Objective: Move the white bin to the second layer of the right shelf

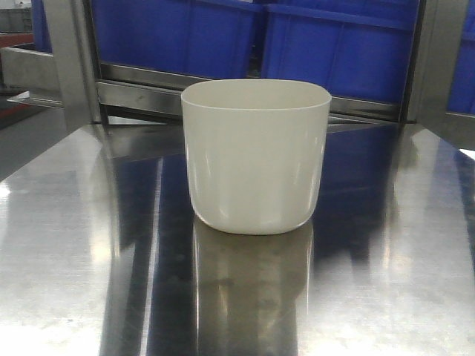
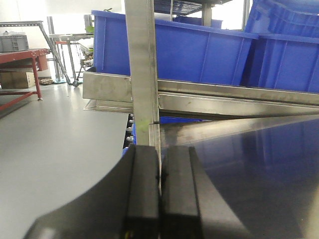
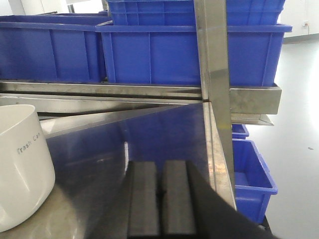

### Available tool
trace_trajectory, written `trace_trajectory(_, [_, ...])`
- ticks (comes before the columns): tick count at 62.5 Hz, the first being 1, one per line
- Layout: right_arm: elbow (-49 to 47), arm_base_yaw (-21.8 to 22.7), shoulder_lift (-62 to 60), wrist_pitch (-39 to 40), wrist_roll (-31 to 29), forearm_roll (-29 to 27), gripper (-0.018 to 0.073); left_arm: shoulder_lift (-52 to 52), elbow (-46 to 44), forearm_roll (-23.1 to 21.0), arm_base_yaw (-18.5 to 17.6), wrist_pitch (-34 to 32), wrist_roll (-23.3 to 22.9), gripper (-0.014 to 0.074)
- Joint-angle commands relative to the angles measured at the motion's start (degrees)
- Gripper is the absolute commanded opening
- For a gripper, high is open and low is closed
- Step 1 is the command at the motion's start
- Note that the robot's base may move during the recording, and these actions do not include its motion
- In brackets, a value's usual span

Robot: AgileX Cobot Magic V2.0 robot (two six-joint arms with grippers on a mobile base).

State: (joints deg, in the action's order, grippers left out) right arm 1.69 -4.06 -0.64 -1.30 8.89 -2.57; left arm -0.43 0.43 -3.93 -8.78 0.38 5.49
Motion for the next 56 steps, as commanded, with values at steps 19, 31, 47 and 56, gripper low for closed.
trace_trajectory(19, [-0.93, 0.21, -1.10, 5.12, -0.34, 0.06, 0.0056, -0.76, 1.90, -0.29, -0.19, -4.99, -0.43, 0.0085])
trace_trajectory(31, [-0.93, 0.21, -1.10, 5.12, -0.34, 0.06, 0.0056, -0.76, 1.90, -0.29, -0.19, -4.99, -0.43, 0.0085])
trace_trajectory(47, [-0.93, 0.21, -1.10, 5.12, -0.34, 0.06, 0.0056, -0.76, 1.90, -0.29, -0.19, -4.99, -0.43, 0.0085])
trace_trajectory(56, [-0.93, 0.21, -1.10, 5.12, -0.34, 0.06, 0.0056, -0.76, 1.90, -0.29, -0.19, -4.99, -0.43, 0.0085])
